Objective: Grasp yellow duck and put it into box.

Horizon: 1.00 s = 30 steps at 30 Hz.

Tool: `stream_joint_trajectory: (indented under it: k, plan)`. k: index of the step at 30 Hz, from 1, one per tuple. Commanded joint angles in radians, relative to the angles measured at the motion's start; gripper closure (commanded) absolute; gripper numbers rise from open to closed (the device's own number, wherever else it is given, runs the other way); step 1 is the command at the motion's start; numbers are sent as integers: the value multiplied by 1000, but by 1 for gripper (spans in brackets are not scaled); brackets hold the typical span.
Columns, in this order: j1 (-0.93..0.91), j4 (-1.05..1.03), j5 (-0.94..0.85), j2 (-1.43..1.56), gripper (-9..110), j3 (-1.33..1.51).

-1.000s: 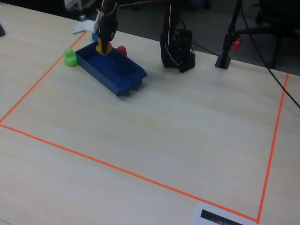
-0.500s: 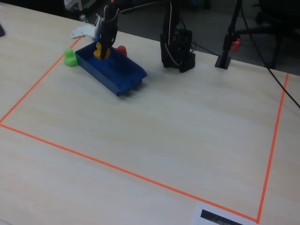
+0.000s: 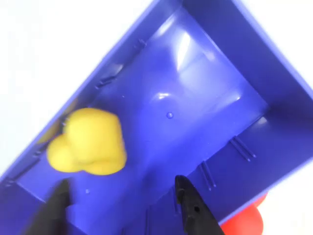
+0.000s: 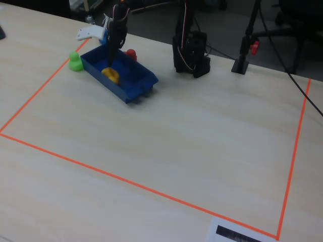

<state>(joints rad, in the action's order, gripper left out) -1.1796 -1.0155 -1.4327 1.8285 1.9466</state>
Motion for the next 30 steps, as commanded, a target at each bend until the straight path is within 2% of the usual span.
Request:
stream_joint_trajectory:
  k: [1,8,14,21,30]
  plan:
    - [21,-9,71,71,101,-55]
    - [141,-74,202,201,101,-55]
    - [483,-129,213,354,101,41]
    - [861,0,166,612,101,359]
    - [1075,23,20,1089,101,874]
